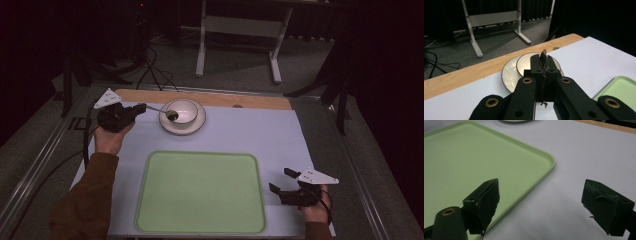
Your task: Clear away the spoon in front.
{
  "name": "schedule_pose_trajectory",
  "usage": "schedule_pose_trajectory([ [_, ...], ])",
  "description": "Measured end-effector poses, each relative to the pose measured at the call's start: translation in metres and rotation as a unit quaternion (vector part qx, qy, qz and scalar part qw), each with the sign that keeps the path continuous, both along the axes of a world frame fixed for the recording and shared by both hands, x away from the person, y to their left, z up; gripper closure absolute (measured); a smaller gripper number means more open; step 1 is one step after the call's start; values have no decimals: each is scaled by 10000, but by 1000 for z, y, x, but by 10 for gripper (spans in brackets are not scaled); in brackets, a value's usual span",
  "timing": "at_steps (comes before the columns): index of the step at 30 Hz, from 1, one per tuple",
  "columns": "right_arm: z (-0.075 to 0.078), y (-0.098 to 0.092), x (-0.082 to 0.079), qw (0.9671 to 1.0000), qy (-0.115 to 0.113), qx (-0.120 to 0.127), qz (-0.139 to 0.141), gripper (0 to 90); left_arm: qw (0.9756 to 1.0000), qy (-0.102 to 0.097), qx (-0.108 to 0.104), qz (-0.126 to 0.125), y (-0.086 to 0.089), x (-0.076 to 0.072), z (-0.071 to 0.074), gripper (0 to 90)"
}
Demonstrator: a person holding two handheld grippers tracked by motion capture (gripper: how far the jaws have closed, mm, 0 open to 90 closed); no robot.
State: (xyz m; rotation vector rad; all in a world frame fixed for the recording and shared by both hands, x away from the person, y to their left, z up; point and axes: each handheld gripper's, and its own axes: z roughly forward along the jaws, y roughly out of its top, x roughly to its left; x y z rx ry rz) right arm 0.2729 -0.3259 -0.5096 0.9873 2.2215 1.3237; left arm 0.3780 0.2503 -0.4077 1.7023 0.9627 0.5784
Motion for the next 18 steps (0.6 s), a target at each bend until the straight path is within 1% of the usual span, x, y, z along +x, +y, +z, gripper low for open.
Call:
schedule_pose_trajectory([
  [4,0,0,0,10000,0,0,0,145,10000,2,-45,7,5,-7,-1,896],
  [7,0,0,0,10000,-1,-3,1,145,10000,6,-37,1,8,-12,-2,895],
  [9,0,0,0,10000,0,-4,2,145,10000,37,-22,-13,9,-15,-4,895],
  [12,0,0,0,10000,-7,-11,7,145,9999,86,60,-30,11,-18,-7,896],
  [18,0,0,0,10000,0,-9,2,145,9998,134,87,-68,14,-26,-11,895],
])
